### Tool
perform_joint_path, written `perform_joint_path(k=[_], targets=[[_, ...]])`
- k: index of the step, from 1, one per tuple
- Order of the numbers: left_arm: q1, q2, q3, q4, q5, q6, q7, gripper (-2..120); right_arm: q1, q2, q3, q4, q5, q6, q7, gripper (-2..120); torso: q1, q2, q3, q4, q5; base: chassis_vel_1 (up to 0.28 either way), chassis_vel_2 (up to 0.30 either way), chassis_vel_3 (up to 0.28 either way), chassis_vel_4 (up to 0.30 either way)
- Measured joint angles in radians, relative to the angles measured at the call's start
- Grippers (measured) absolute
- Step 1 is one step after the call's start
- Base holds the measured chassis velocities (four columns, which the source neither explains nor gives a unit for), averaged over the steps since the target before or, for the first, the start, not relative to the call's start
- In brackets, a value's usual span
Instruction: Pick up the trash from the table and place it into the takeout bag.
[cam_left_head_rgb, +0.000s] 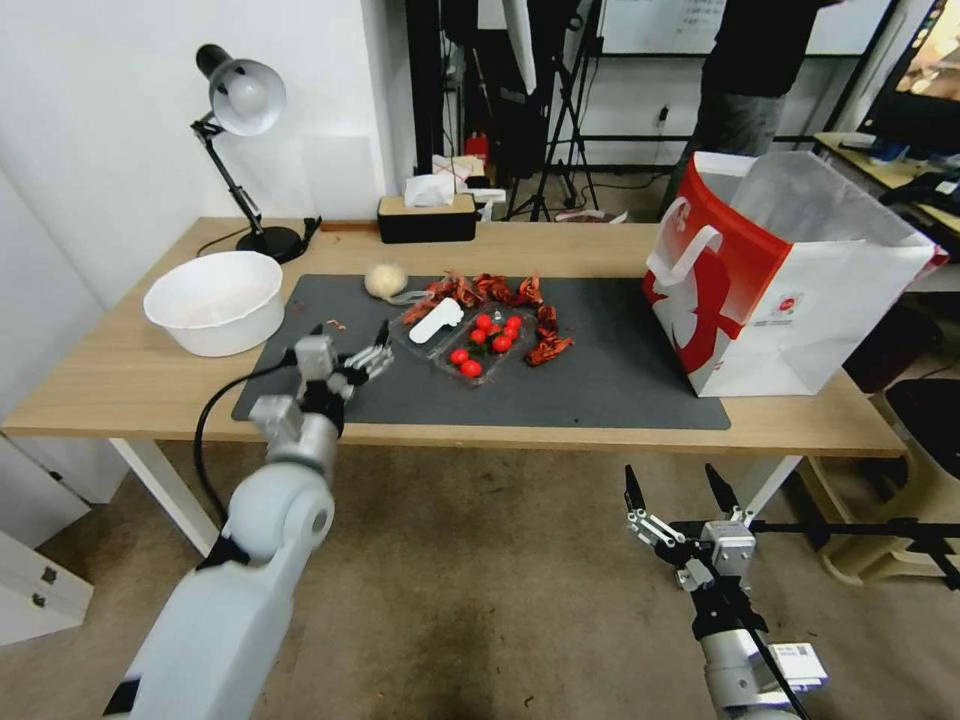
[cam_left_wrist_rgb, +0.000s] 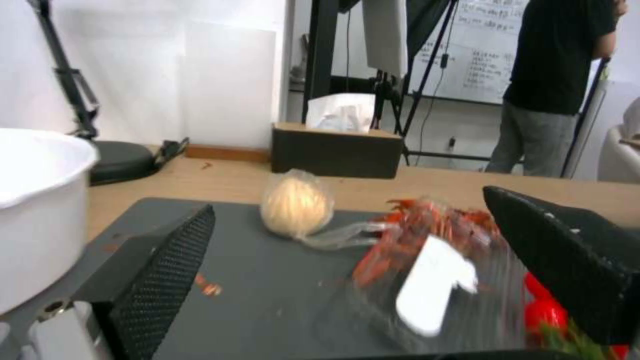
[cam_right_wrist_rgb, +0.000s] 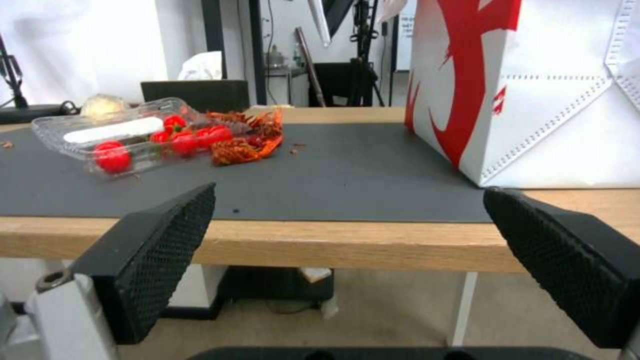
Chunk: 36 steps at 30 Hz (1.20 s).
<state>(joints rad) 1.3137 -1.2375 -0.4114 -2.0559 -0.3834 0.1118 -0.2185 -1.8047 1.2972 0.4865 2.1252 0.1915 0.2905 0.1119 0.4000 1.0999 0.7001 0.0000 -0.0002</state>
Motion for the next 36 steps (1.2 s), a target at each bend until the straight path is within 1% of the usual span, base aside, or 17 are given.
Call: perform_joint_path(k=[2,6,9,13,16,17,20,21,24,25,26,27,28,29,30,31,36], targets=[[-0.011,0.003,0.004,0.005,-0.009,0.004,-0.001,100,0.0,0.0,0.0,0.0,0.0,0.0,0.0,100,0.0,0.0,0.0,0.0,0.0,0.0,0.0,0.0,0.0],[-0.129,0.027,0.049,0.071,-0.073,0.019,-0.008,100,-0.001,0.006,-0.001,0.0,-0.006,0.0,0.0,100,0.0,0.0,0.0,-0.0002,0.0002,0.0,0.0,0.0,0.0],[-0.17,0.026,0.064,0.098,-0.098,0.026,-0.011,100,-0.003,0.008,-0.002,0.001,-0.008,0.0,0.0,100,0.0,0.0,0.0,0.0004,0.0001,0.0,0.0,0.0,0.0],[-0.241,0.022,0.082,0.148,-0.127,0.043,-0.017,100,-0.006,0.009,-0.002,0.004,-0.011,-0.001,0.0,100,0.0,0.0,0.0,-0.0003,0.0001,0.0,0.0,0.0,0.0],[-0.361,0.031,0.108,0.233,-0.175,0.073,-0.014,100,-0.009,0.014,0.003,0.011,-0.013,-0.006,0.001,100,0.0,0.0,0.0,0.0002,0.0003,0.0,0.0,0.0,0.0],[-0.361,0.031,0.108,0.233,-0.175,0.073,-0.014,100,-0.009,0.014,0.003,0.011,-0.013,-0.006,0.001,100,0.0,0.0,0.0,0.0002,0.0003,0.0,0.0,0.0,0.0],[-0.545,0.055,0.163,0.381,-0.221,0.13,-0.013,100,-0.016,0.024,0.006,0.019,-0.024,-0.008,0.003,100,0.0,0.0,0.0,-0.0001,0.0003,0.0,0.0,0.0,0.0],[-0.545,0.055,0.163,0.381,-0.221,0.13,-0.013,100,-0.016,0.024,0.006,0.019,-0.024,-0.008,0.003,100,0.0,0.0,0.0,-0.0001,0.0003,0.0,0.0,0.0,0.0],[-0.736,0.058,0.248,0.542,-0.253,0.178,-0.016,100,-0.023,0.035,0.007,0.02,-0.034,-0.009,0.004,100,0.0,0.0,0.0,0.0002,0.0008,0.0,0.0,0.0,0.0],[-0.736,0.058,0.248,0.542,-0.253,0.178,-0.016,100,-0.023,0.035,0.007,0.02,-0.034,-0.009,0.004,100,0.0,0.0,0.0,0.0002,0.0008,0.0,0.0,0.0,0.0],[-0.811,0.045,0.285,0.619,-0.254,0.183,-0.015,100,-0.025,0.04,0.008,0.02,-0.037,-0.009,0.005,100,0.0,0.0,0.0,0.0,-0.0004,0.0,0.0,0.0,0.0],[-0.867,0.031,0.307,0.688,-0.253,0.188,-0.014,100,-0.027,0.044,0.008,0.021,-0.039,-0.009,0.005,100,0.0,0.0,0.0,-0.0003,0.001,0.0,0.0,0.0,0.0],[-0.901,0.018,0.32,0.737,-0.254,0.197,-0.012,100,-0.028,0.046,0.009,0.021,-0.04,-0.009,0.005,100,0.0,0.0,0.0,-0.0001,0.0009,0.0,0.0,0.0,0.0],[-0.901,0.018,0.32,0.737,-0.254,0.197,-0.012,100,-0.028,0.046,0.009,0.021,-0.04,-0.009,0.005,100,0.0,0.0,0.0,-0.0001,0.0009,0.0,0.0,0.0,0.0],[-0.946,-0.005,0.34,0.82,-0.258,0.214,-0.009,100,-0.031,0.049,0.012,0.022,-0.041,-0.009,0.006,100,0.0,0.0,0.0,0.0,-0.0003,0.0,0.0,0.0,0.0],[-0.977,-0.025,0.351,0.88,-0.25,0.237,-0.011,100,-0.033,0.053,0.014,0.022,-0.041,-0.008,0.006,100,0.0,0.0,0.0,-0.0001,0.0006,0.0,0.0,0.0,0.0],[-1.017,-0.059,0.358,0.98,-0.22,0.294,-0.024,100,-0.035,0.055,0.02,0.022,-0.041,-0.006,0.007,100,0.0,0.0,0.0,0.0002,0.0002,0.0,0.0,0.0,0.0]])
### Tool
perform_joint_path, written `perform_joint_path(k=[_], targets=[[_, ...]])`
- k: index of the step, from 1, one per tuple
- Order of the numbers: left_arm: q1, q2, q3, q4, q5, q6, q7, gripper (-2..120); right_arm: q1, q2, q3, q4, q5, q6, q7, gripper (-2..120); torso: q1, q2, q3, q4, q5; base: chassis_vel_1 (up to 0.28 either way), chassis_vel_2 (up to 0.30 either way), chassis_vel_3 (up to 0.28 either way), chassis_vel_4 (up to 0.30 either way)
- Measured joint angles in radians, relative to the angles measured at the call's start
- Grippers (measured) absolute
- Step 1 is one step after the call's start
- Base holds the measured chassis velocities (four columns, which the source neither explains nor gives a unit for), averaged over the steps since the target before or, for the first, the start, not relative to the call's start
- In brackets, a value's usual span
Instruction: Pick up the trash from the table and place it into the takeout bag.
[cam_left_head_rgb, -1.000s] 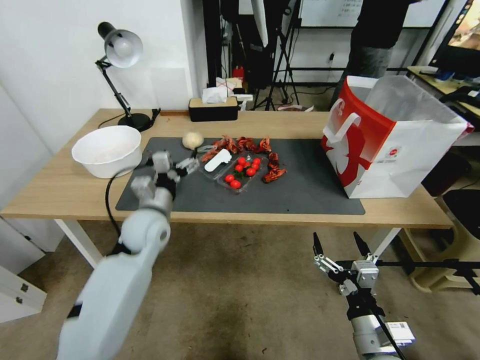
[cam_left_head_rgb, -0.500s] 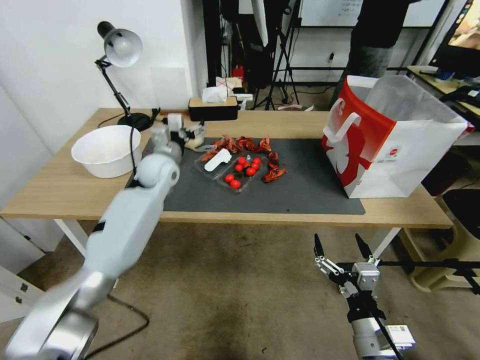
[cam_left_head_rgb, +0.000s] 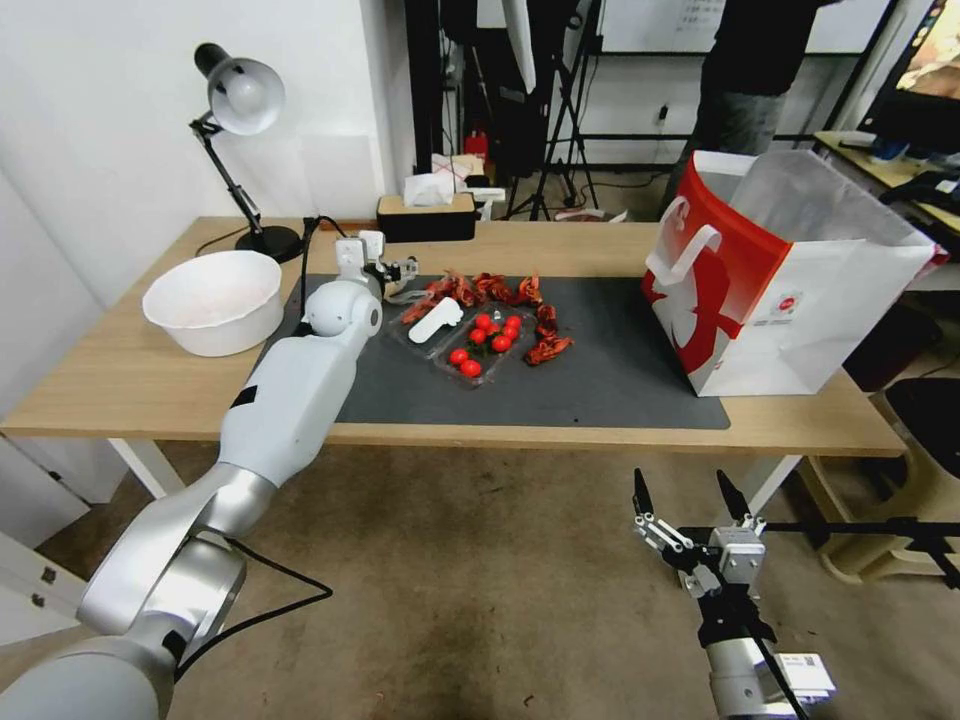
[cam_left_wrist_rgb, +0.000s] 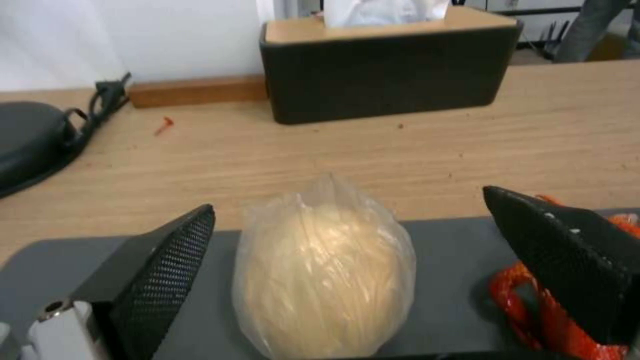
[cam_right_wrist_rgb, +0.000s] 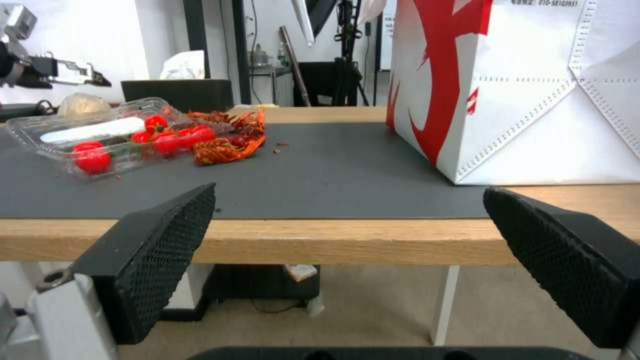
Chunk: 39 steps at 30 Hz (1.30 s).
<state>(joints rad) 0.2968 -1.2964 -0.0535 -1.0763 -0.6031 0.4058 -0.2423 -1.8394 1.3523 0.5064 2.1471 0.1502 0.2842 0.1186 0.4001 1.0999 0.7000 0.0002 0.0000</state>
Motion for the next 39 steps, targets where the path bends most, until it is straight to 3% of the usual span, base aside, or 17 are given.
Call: perform_joint_path(k=[11,13,16,26,39], targets=[[-0.048,-0.046,-0.001,0.127,0.009,0.018,0.009,100,0.004,-0.002,-0.001,-0.002,0.0,0.0,0.0,100,0.0,0.0,0.0,-0.0003,0.0001,0.0,0.0,0.0,0.0],[-0.069,-0.062,-0.005,0.189,0.026,0.018,0.007,100,0.0,-0.004,0.002,-0.002,0.002,0.0,0.001,100,0.0,0.0,0.0,-0.0001,0.0,0.0,0.0,0.0,0.0],[-0.078,-0.068,-0.008,0.222,0.036,0.018,-0.002,100,-0.003,-0.004,0.003,-0.002,0.003,0.003,0.001,100,0.0,0.0,0.0,-0.0002,-0.0001,0.0,0.0,0.0,0.0],[-0.086,-0.066,-0.013,0.242,0.039,0.022,-0.017,99,-0.012,-0.002,0.003,0.006,0.003,0.005,0.002,100,0.0,0.0,0.0,-0.0002,-0.0001,0.0,0.0,0.0,0.0],[-0.069,-0.051,-0.014,0.225,-0.001,0.043,-0.013,51,-0.035,0.009,0.004,0.026,-0.011,0.011,0.002,100,0.0,0.0,0.0,-0.0001,0.0,0.0,0.0,0.0,0.0]])
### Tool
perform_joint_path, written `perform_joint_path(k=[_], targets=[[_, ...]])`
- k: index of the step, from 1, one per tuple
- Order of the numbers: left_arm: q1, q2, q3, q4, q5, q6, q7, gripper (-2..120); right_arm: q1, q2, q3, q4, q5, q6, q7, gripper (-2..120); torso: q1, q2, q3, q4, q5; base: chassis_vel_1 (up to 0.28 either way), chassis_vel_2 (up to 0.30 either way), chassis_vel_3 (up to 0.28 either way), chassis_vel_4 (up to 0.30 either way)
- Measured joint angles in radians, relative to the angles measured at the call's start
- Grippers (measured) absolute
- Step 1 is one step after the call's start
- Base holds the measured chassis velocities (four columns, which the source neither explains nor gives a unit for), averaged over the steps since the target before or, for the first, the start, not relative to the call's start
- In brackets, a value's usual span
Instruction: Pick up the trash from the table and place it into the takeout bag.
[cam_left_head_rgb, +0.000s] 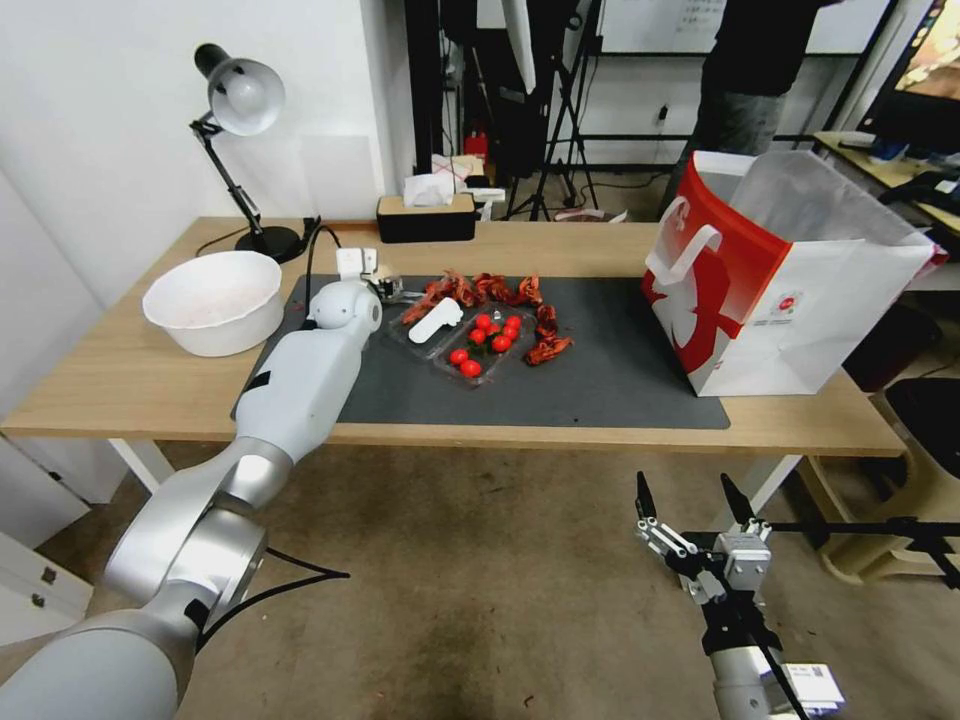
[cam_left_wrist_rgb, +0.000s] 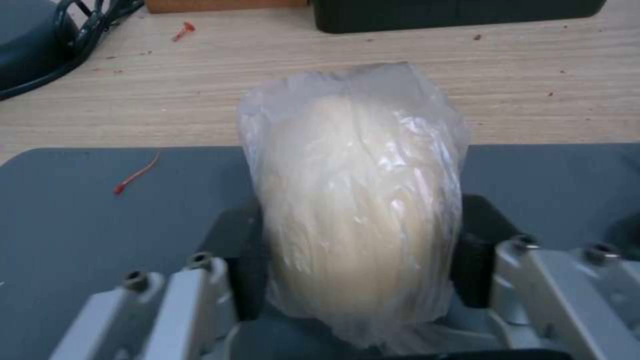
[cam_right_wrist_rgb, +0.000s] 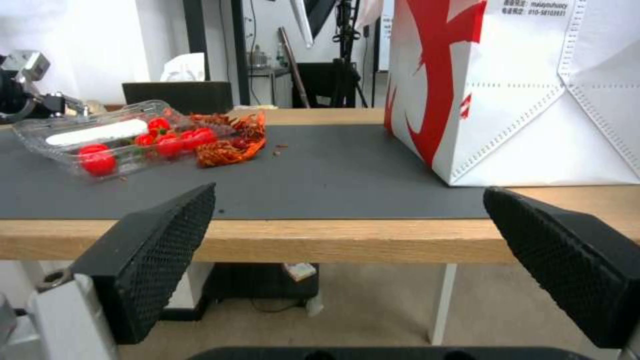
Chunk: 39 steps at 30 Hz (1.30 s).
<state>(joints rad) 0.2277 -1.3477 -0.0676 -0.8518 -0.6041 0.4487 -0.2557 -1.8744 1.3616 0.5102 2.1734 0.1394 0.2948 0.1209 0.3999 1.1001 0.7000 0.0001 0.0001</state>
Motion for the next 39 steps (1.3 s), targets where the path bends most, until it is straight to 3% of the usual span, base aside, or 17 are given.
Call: perform_joint_path(k=[5,7,9,11,13,15,18,19,20,22,24,27,39], targets=[[0.021,0.022,0.003,-0.06,-0.011,-0.025,0.019,32,-0.003,0.008,-0.006,0.003,-0.009,0.001,0.0,100,0.0,0.0,0.0,-0.0001,-0.0002,0.0,0.0,0.0,0.0],[0.028,0.032,0.004,-0.086,-0.02,-0.053,0.044,27,-0.003,0.01,-0.008,0.003,-0.012,0.001,0.0,100,0.0,0.0,0.0,0.0,0.0,0.0,0.0,0.0,0.0],[0.04,0.053,0.016,-0.132,-0.029,-0.116,0.107,19,-0.004,0.013,-0.012,0.005,-0.016,0.001,0.0,100,0.0,0.0,0.0,-0.0001,-0.0002,0.0,0.0,0.0,0.0],[0.042,0.056,0.018,-0.138,-0.03,-0.127,0.116,18,-0.004,0.013,-0.012,0.006,-0.017,0.001,0.0,100,0.0,0.0,0.0,-0.0001,-0.0001,0.0,0.0,0.0,0.0],[0.047,0.077,0.038,-0.183,-0.026,-0.236,0.216,11,-0.003,0.015,-0.015,0.008,-0.02,0.001,0.0,100,0.0,0.0,0.0,0.0,-0.0001,0.0,0.0,0.0,0.0],[0.045,0.083,0.048,-0.206,-0.023,-0.283,0.271,9,-0.003,0.017,-0.016,0.009,-0.022,0.001,0.0,100,0.0,0.0,0.0,0.0,-0.0001,0.0,0.0,0.0,0.0],[0.041,0.087,0.056,-0.218,-0.023,-0.308,0.305,9,-0.003,0.018,-0.017,0.009,-0.023,0.0,0.0,100,0.0,0.0,0.0,-0.0001,-0.0002,0.0,0.0,0.0,0.0],[0.027,0.091,0.073,-0.234,-0.009,-0.371,0.386,9,-0.004,0.02,-0.019,0.011,-0.025,0.0,0.0,100,0.0,0.0,0.0,-0.0003,0.0002,0.0,0.0,0.0,0.0],[0.027,0.091,0.073,-0.234,-0.009,-0.371,0.386,9,-0.004,0.02,-0.019,0.011,-0.025,0.0,0.0,100,0.0,0.0,0.0,-0.0003,0.0002,0.0,0.0,0.0,0.0],[0.0,0.084,0.086,-0.229,0.084,-0.481,0.494,9,-0.004,0.023,-0.019,0.012,-0.027,0.0,0.0,100,0.0,0.0,0.0,0.0004,-0.0007,0.0,0.0,0.0,0.0],[-0.029,0.073,0.095,-0.227,0.165,-0.551,0.545,9,-0.006,0.028,-0.019,0.013,-0.029,0.0,-0.001,100,0.0,0.0,0.0,-0.0002,0.0008,0.0,0.0,0.0,0.0],[-0.06,0.066,0.126,-0.238,0.21,-0.587,0.566,9,-0.01,0.032,-0.019,0.015,-0.03,0.0,-0.002,100,0.0,0.0,0.0,-0.0004,-0.0005,0.0,0.0,0.0,0.0],[-0.21,0.026,0.306,-0.307,0.302,-0.682,0.581,9,-0.018,0.053,-0.016,0.021,-0.037,0.002,-0.002,100,0.0,0.0,0.0,-0.0002,0.0002,0.0,0.0,0.0,0.0]])
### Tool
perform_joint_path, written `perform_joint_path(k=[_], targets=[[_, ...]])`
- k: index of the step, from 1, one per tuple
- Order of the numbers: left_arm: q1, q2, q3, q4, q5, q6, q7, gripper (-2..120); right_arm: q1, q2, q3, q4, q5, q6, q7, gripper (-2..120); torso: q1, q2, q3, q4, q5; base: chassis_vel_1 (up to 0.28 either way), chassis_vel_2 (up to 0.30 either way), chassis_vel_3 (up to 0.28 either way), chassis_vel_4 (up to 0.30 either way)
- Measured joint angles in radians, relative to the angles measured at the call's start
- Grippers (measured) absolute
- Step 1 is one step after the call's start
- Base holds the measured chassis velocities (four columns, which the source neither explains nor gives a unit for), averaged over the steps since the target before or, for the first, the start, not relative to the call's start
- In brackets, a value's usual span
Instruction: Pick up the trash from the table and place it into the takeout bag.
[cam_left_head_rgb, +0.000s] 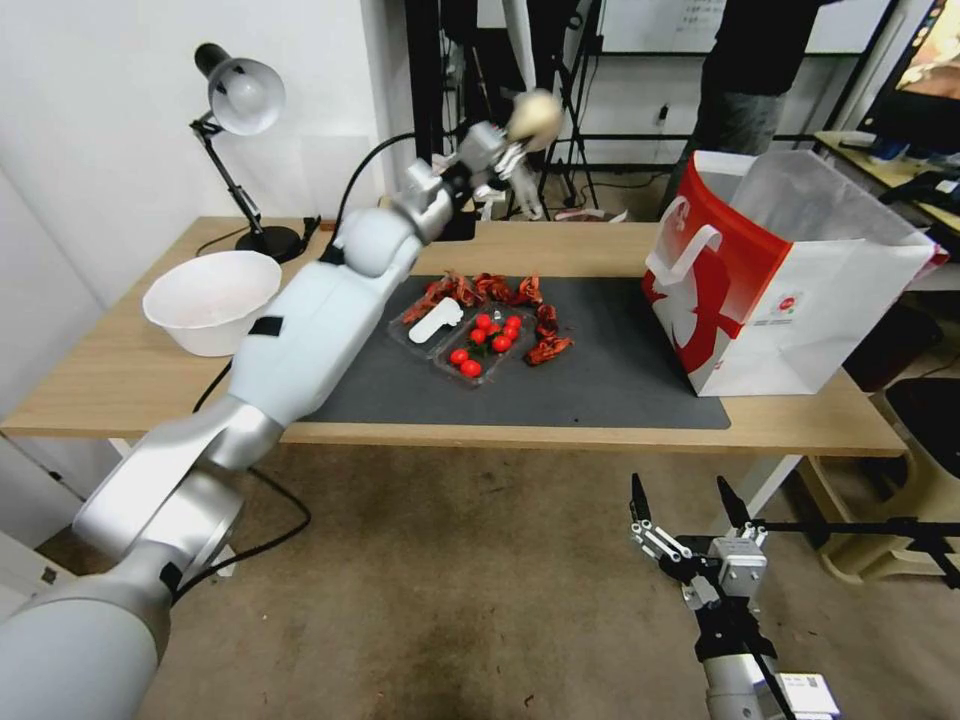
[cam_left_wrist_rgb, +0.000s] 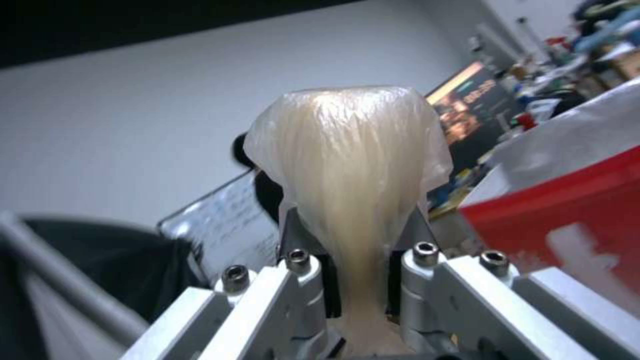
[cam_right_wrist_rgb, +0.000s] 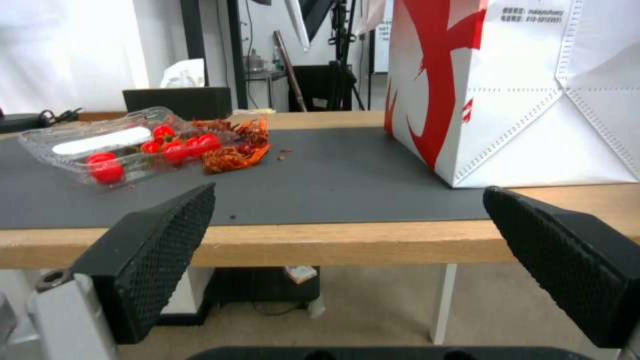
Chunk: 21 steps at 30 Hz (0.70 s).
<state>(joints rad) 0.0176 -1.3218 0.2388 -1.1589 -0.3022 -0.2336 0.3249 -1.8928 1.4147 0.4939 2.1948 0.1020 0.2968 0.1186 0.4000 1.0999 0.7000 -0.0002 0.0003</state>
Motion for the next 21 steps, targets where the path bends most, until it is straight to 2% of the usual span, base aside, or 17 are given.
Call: perform_joint_path(k=[8,11,12,15,21], targets=[[-0.079,-0.062,0.078,0.009,0.126,-0.059,0.021,7,-0.006,0.012,0.003,0.002,-0.003,0.002,0.0,100,0.0,0.0,0.0,0.0002,-0.0002,0.0,0.0,0.0,0.0],[-0.128,-0.114,0.107,0.062,0.225,-0.078,0.025,7,-0.007,0.018,0.004,0.002,-0.005,0.004,0.0,100,0.0,0.0,0.0,-0.0001,-0.0001,0.0,0.0,0.0,0.0],[-0.128,-0.114,0.107,0.062,0.225,-0.078,0.025,7,-0.007,0.018,0.004,0.002,-0.005,0.004,0.0,100,0.0,0.0,0.0,-0.0001,-0.0001,0.0,0.0,0.0,0.0],[-0.182,-0.168,0.117,0.142,0.372,-0.097,0.026,7,-0.007,0.022,0.005,0.002,-0.005,0.005,0.0,100,0.0,0.0,0.0,0.0002,0.0,0.0,0.0,0.0,0.0],[-0.246,-0.228,0.138,0.233,0.479,-0.117,0.034,7,-0.008,0.027,0.007,0.001,-0.005,0.009,0.0,100,0.0,0.0,0.0,0.0004,-0.0001,0.0,0.0,0.0,0.0]])
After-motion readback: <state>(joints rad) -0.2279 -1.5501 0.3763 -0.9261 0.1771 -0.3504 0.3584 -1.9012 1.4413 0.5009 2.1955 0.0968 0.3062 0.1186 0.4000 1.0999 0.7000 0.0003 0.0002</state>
